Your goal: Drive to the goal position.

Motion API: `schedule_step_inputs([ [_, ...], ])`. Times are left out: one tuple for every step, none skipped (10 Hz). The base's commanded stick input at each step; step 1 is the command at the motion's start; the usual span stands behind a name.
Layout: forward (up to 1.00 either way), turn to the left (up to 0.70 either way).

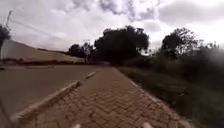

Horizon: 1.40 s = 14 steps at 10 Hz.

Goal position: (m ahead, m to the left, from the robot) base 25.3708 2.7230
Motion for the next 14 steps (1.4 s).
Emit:
schedule_step_inputs([
  [0.50,0.00],
  [0.50,0.00],
  [0.50,0.00],
  [0.50,0.00],
  [0.50,0.00],
  [0.50,0.00],
  [0.50,0.00],
  [0.50,0.00],
  [0.50,0.00],
  [0.50,0.00],
  [0.50,0.00],
  [0.50,0.00],
  [0.50,0.00],
  [0.50,0.00],
])
